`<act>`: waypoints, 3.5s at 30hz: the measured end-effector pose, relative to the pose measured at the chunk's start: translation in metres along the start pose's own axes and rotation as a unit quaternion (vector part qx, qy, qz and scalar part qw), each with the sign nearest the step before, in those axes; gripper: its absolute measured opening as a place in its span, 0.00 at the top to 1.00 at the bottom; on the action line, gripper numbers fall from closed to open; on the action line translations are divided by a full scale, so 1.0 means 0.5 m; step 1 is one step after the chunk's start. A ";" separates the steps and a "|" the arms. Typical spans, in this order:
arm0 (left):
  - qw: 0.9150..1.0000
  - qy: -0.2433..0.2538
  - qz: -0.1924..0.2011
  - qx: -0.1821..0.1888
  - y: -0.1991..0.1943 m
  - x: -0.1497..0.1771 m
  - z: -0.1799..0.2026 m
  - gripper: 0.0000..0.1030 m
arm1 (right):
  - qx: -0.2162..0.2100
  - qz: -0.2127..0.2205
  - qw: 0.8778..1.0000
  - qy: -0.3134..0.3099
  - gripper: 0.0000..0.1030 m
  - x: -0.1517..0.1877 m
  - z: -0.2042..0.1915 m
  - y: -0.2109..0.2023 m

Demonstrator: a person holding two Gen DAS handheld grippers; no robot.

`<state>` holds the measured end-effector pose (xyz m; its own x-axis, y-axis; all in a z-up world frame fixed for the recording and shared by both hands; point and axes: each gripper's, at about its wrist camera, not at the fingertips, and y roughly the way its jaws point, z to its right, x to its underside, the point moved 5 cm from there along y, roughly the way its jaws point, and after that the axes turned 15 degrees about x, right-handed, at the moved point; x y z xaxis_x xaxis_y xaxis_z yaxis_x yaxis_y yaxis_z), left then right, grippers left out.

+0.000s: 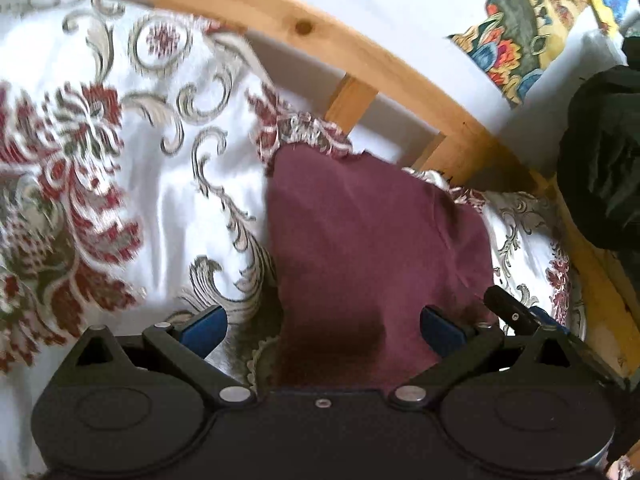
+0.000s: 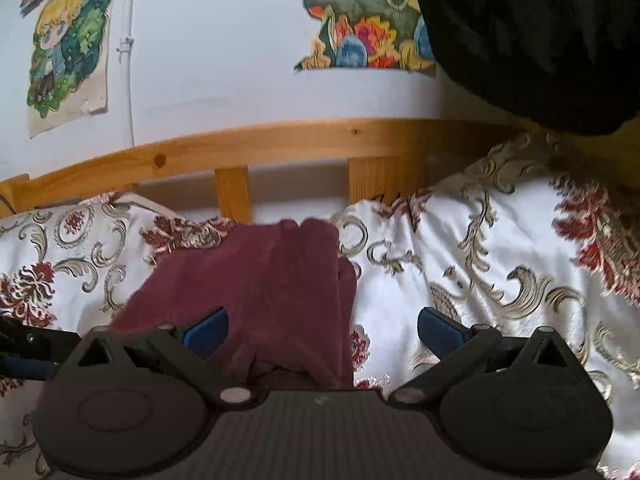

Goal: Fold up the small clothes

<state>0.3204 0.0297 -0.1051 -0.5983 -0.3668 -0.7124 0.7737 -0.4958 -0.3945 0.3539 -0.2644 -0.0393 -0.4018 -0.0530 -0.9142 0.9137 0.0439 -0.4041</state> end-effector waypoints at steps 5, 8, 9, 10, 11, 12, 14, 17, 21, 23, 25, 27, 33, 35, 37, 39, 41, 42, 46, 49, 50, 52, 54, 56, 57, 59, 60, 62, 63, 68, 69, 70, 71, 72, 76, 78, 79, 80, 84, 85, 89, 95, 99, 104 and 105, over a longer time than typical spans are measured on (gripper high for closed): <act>0.999 0.046 0.023 -0.001 -0.056 -0.007 0.039 0.01 | -0.005 0.025 1.000 0.008 0.00 -0.027 0.005 -0.051; 0.996 0.075 0.043 -0.005 -0.091 -0.013 0.061 0.01 | -0.009 0.042 0.999 0.014 0.00 -0.037 0.009 -0.089; 0.995 0.085 0.052 -0.008 -0.105 -0.014 0.067 0.01 | -0.010 0.047 0.999 0.015 0.00 -0.039 0.011 -0.101; 0.994 0.093 0.062 -0.012 -0.119 -0.016 0.072 0.01 | -0.011 0.054 0.998 0.014 0.00 -0.042 0.012 -0.114; 0.993 0.098 0.070 -0.016 -0.130 -0.015 0.077 0.01 | -0.011 0.059 0.998 0.013 0.00 -0.043 0.014 -0.124; 0.992 0.100 0.079 -0.019 -0.145 -0.013 0.081 0.01 | -0.011 0.064 0.998 0.012 0.00 -0.044 0.016 -0.137; 0.991 0.099 0.091 -0.022 -0.166 -0.007 0.087 0.01 | -0.012 0.071 0.997 0.011 0.00 -0.044 0.019 -0.157; 0.990 0.095 0.104 -0.024 -0.197 0.006 0.099 0.01 | -0.013 0.079 0.997 0.013 0.00 -0.046 0.028 -0.189; 0.986 0.114 0.116 -0.031 -0.231 0.022 0.118 0.01 | -0.014 0.084 0.996 0.022 0.00 -0.042 0.046 -0.232; 0.984 0.125 0.125 -0.036 -0.249 0.030 0.127 0.01 | -0.014 0.087 0.996 0.021 0.00 -0.035 0.055 -0.257; 0.982 0.132 0.131 -0.041 -0.264 0.037 0.136 0.01 | -0.013 0.091 0.996 0.015 0.00 -0.025 0.063 -0.280; 0.980 0.137 0.134 -0.046 -0.279 0.045 0.144 0.01 | -0.011 0.093 0.996 0.011 0.00 -0.014 0.073 -0.305; 0.981 0.135 0.129 -0.052 -0.312 0.087 0.163 0.01 | -0.013 0.094 0.995 0.005 0.00 0.002 0.099 -0.362; 0.981 0.142 0.122 -0.051 -0.316 0.102 0.173 0.01 | -0.014 0.089 0.996 0.016 0.00 0.007 0.108 -0.376; 0.980 0.155 0.117 -0.052 -0.322 0.119 0.186 0.01 | -0.014 0.084 0.996 0.027 0.00 0.011 0.112 -0.386; 0.978 0.169 0.113 -0.055 -0.330 0.135 0.199 0.01 | -0.015 0.082 0.996 0.030 0.00 0.017 0.115 -0.395; 0.977 0.173 0.114 -0.058 -0.339 0.151 0.208 0.01 | -0.014 0.078 0.997 0.023 0.00 0.024 0.114 -0.404; 0.976 0.172 0.115 -0.063 -0.345 0.161 0.210 0.01 | -0.013 0.076 0.997 0.019 0.00 0.028 0.113 -0.408; 0.974 0.181 0.105 -0.089 -0.357 0.192 0.213 0.01 | -0.020 0.063 0.998 0.016 0.00 0.048 0.108 -0.427; 0.972 0.195 0.090 -0.095 -0.364 0.210 0.218 0.01 | -0.026 0.059 0.998 0.002 0.00 0.060 0.099 -0.445; 0.972 0.196 0.089 -0.097 -0.368 0.214 0.218 0.01 | -0.027 0.060 0.998 -0.004 0.00 0.065 0.096 -0.453; 0.971 0.194 0.090 -0.103 -0.376 0.221 0.218 0.01 | -0.029 0.058 0.998 -0.009 0.00 0.072 0.093 -0.464; 0.971 0.194 0.091 -0.109 -0.383 0.228 0.217 0.01 | -0.032 0.053 0.998 -0.013 0.00 0.080 0.090 -0.476; 0.970 0.196 0.090 -0.113 -0.389 0.236 0.218 0.01 | -0.032 0.051 0.998 -0.017 0.00 0.087 0.089 -0.486; 0.970 0.197 0.089 -0.114 -0.392 0.240 0.219 0.01 | -0.032 0.049 0.998 -0.018 0.00 0.089 0.089 -0.489; 0.969 0.198 0.089 -0.116 -0.398 0.248 0.222 0.01 | -0.030 0.045 0.998 -0.016 0.00 0.095 0.092 -0.495; 0.969 0.198 0.092 -0.118 -0.402 0.253 0.222 0.01 | -0.030 0.042 0.999 -0.014 0.00 0.097 0.093 -0.498; 0.968 0.198 0.097 -0.121 -0.407 0.261 0.224 0.01 | -0.029 0.035 0.999 -0.011 0.00 0.103 0.096 -0.502; 0.967 0.199 0.097 -0.127 -0.409 0.267 0.225 0.01 | -0.028 0.033 0.999 -0.010 0.00 0.105 0.098 -0.503; 0.966 0.199 0.084 -0.143 -0.405 0.279 0.222 0.01 | -0.023 0.023 0.999 -0.016 0.00 0.114 0.100 -0.503; 0.966 0.199 0.082 -0.144 -0.404 0.280 0.222 0.01 | -0.022 0.021 0.999 -0.018 0.00 0.116 0.100 -0.502; 0.966 0.199 0.081 -0.145 -0.403 0.280 0.222 0.01 | -0.022 0.018 0.999 -0.018 0.00 0.118 0.100 -0.501; 0.966 0.198 0.080 -0.146 -0.403 0.281 0.221 0.01 | -0.021 0.015 0.999 -0.019 0.00 0.120 0.101 -0.500; 0.966 0.198 0.080 -0.148 -0.403 0.281 0.220 0.01 | -0.021 0.012 1.000 -0.019 0.00 0.122 0.101 -0.498; 0.965 0.197 0.074 -0.155 -0.399 0.283 0.217 0.01 | -0.013 -0.003 1.000 -0.023 0.00 0.129 0.101 -0.487; 0.965 0.197 0.072 -0.157 -0.398 0.283 0.216 0.01 | -0.010 -0.009 1.000 -0.021 0.00 0.132 0.103 -0.483; 0.965 0.198 0.072 -0.157 -0.397 0.283 0.215 0.01 | -0.009 -0.011 1.000 -0.020 0.00 0.132 0.104 -0.481; 0.965 0.198 0.072 -0.158 -0.397 0.284 0.215 0.01 | -0.008 -0.013 1.000 -0.018 0.00 0.133 0.106 -0.480; 0.965 0.195 0.071 -0.159 -0.397 0.283 0.211 0.01 | -0.004 -0.020 1.000 -0.015 0.00 0.135 0.110 -0.474; 0.965 0.195 0.071 -0.159 -0.397 0.283 0.211 0.01 | -0.003 -0.020 1.000 -0.014 0.00 0.136 0.111 -0.473; 0.965 0.195 0.070 -0.159 -0.397 0.283 0.210 0.01 | -0.003 -0.022 1.000 -0.015 0.00 0.136 0.111 -0.472; 0.965 0.195 0.070 -0.160 -0.397 0.283 0.210 0.01 | -0.003 -0.024 1.000 -0.018 0.00 0.137 0.107 -0.471; 0.965 0.195 0.070 -0.160 -0.397 0.283 0.210 0.01 | -0.003 -0.024 1.000 -0.018 0.00 0.137 0.107 -0.471; 0.965 0.195 0.070 -0.160 -0.397 0.283 0.209 0.01 | -0.003 -0.024 1.000 -0.018 0.00 0.137 0.107 -0.470; 0.965 0.195 0.069 -0.160 -0.397 0.283 0.210 0.01 | -0.003 -0.024 1.000 -0.018 0.00 0.137 0.107 -0.471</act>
<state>0.0604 -0.0063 -0.0668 -0.4083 -0.0566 -0.9111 0.9029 -0.1716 -0.3940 0.1147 -0.3318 -0.0052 -0.4431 -0.0917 -0.8918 0.8927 0.0464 -0.4483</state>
